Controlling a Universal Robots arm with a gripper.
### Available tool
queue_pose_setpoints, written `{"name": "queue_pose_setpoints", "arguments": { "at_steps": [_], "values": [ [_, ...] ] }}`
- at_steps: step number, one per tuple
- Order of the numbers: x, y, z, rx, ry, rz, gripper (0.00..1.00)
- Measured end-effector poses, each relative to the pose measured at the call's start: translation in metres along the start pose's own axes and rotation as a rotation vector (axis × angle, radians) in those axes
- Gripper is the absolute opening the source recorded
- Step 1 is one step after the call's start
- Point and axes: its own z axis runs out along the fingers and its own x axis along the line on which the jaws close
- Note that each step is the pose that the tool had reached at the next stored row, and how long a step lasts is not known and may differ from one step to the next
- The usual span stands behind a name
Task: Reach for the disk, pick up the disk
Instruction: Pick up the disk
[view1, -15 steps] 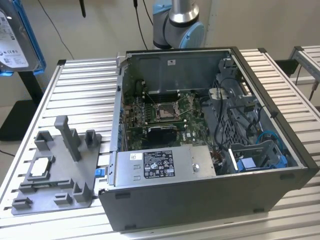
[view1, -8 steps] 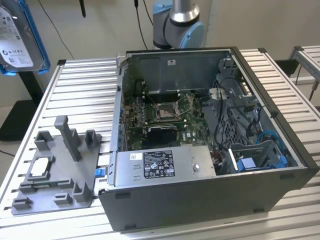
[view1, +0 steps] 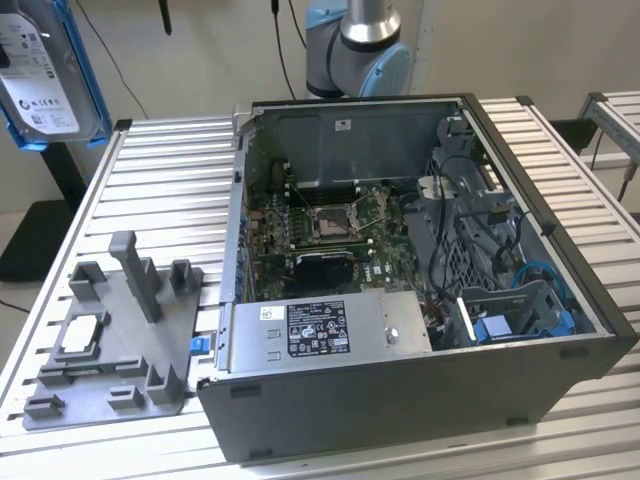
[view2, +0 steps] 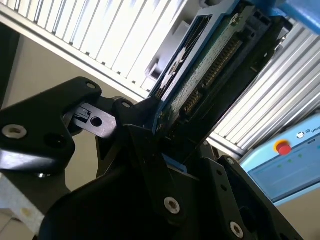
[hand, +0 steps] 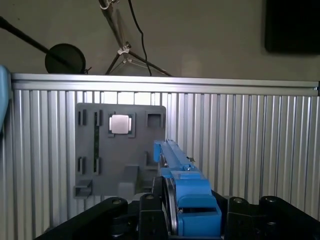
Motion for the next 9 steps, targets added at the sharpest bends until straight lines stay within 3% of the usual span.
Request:
{"name": "queue_pose_setpoints", "arguments": {
  "at_steps": [9],
  "values": [
    [0.0, -0.0094, -0.0001, 0.0, 0.0, 0.0, 0.0]
  ]
}}
